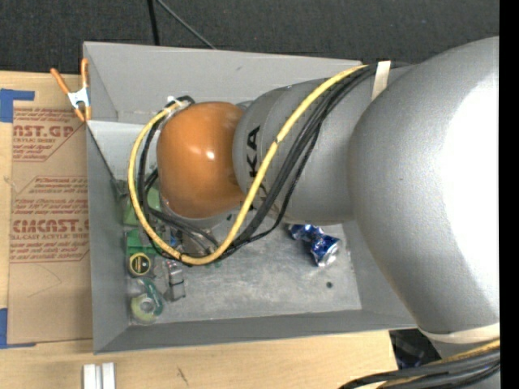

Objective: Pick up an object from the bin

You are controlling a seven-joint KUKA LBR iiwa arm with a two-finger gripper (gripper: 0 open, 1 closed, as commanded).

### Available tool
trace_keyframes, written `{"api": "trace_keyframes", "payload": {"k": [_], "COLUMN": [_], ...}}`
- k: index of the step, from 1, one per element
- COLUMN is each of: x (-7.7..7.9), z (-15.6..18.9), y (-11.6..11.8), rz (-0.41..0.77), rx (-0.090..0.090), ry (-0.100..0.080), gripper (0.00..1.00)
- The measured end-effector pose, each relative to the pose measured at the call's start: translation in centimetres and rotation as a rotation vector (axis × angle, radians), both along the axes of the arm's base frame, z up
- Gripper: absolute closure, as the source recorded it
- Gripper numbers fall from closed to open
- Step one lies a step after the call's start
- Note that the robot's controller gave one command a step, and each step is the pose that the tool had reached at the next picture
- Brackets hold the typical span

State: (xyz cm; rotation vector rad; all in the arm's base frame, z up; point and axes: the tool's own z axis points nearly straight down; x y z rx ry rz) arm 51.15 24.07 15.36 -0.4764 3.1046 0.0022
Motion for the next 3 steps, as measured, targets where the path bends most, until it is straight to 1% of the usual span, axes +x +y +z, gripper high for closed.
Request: {"api": "trace_keyframes", "payload": {"k": [1, 2, 3], "x": [3.0, -1.7, -1.9], "z": [-8.6, -3.7, 1.1], "y": [-2.6, -3.1, -7.3], "rz": [0.003, 0.133, 0.028], "rx": [0.0, -0.001, -0.001], "ry": [0.0, 0.0, -0.004], "gripper": [0.0, 0.0, 0.0]}}
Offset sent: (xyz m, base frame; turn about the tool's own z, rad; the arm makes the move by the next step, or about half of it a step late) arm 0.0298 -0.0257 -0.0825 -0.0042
